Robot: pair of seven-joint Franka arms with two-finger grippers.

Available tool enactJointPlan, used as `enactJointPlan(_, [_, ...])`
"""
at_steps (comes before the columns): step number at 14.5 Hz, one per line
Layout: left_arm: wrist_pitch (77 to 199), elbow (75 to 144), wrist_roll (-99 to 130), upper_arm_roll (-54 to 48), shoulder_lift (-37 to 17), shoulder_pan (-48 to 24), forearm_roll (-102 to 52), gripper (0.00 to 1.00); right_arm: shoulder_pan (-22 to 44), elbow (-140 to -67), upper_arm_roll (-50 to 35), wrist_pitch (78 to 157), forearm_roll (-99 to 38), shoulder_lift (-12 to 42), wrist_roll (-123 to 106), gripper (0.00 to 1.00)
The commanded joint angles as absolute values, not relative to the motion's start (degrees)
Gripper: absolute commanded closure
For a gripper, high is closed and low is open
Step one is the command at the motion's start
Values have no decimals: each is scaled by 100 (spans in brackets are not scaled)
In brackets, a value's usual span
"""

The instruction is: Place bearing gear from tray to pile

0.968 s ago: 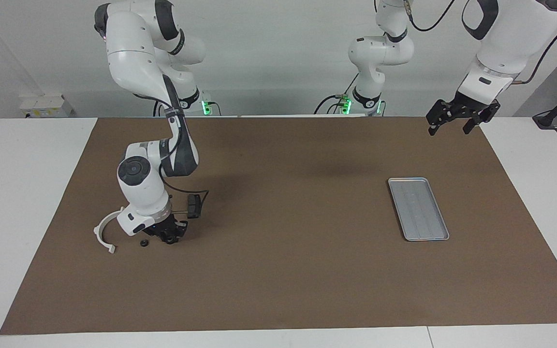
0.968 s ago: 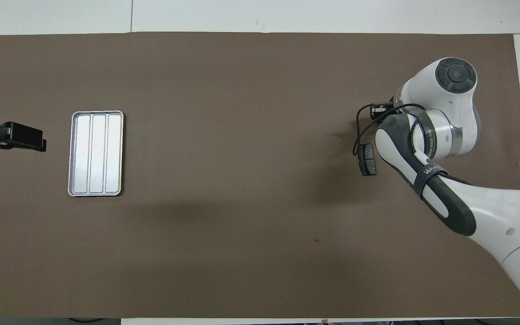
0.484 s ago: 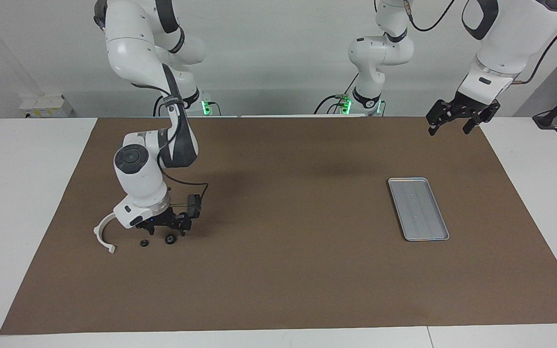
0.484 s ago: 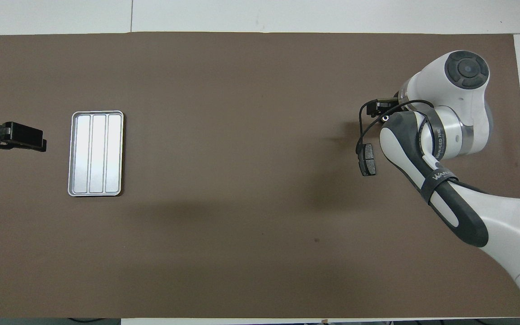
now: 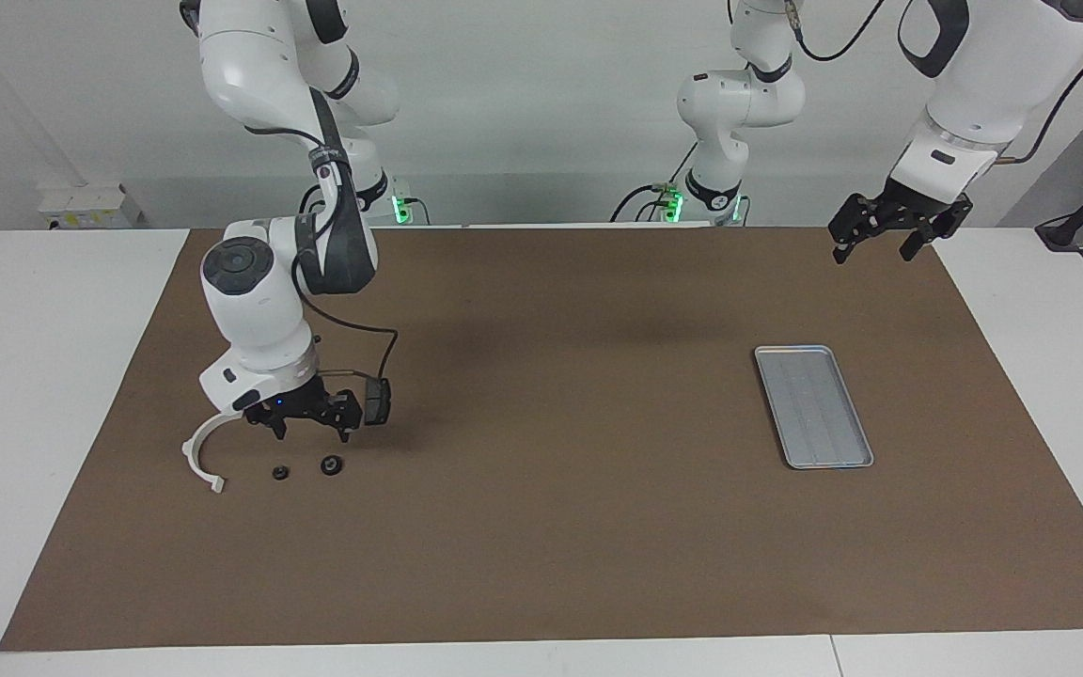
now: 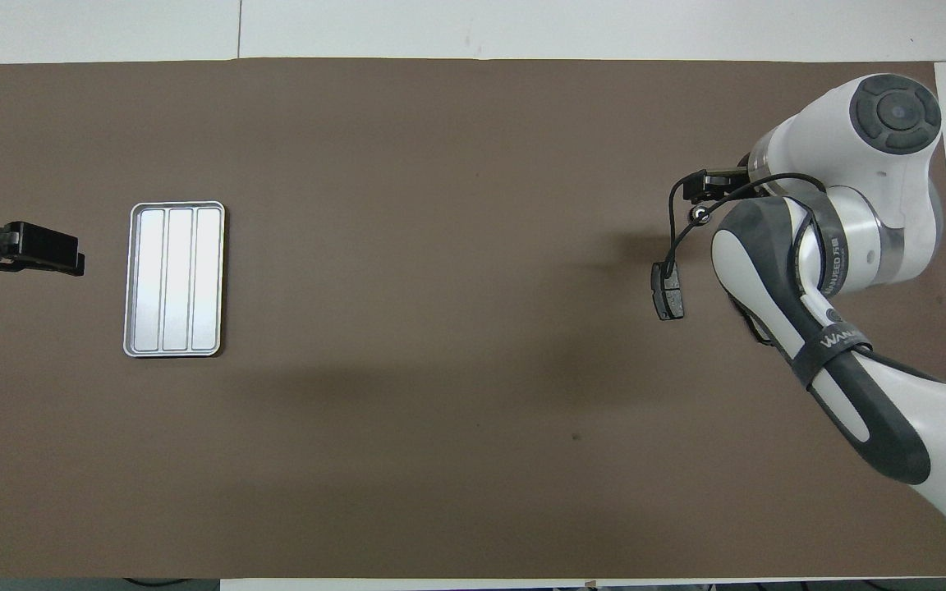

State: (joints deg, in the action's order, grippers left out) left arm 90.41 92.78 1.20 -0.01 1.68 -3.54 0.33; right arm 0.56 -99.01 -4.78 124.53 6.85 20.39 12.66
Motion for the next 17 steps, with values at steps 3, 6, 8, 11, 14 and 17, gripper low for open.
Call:
enactJointPlan(3, [9079, 9387, 176, 62, 255, -422, -35, 0, -9, -9870, -527, 11850, 414, 1593, 1283, 0])
enactJointPlan(6, [9079, 9387, 176, 62, 255, -413, -35, 0, 61, -9879, -527, 10815, 316, 838, 1283, 0])
enactJointPlan(8, [9079, 9387, 176, 62, 255, -422, -35, 0, 70, -9888, -527, 10076, 133, 319, 1283, 0])
enactJointPlan(11, [9079, 9387, 176, 62, 255, -422, -35, 0, 70, -9888, -527, 9432, -26, -201, 1196, 0])
enactJointPlan(14, [9079, 9387, 176, 62, 255, -422, -35, 0, 27, -9888, -571, 9185, -44, -535, 687, 0])
enactJointPlan(17, [9079, 9387, 176, 62, 255, -422, -35, 0, -131, -9888, -738, 8983, -114, -755, 694, 0])
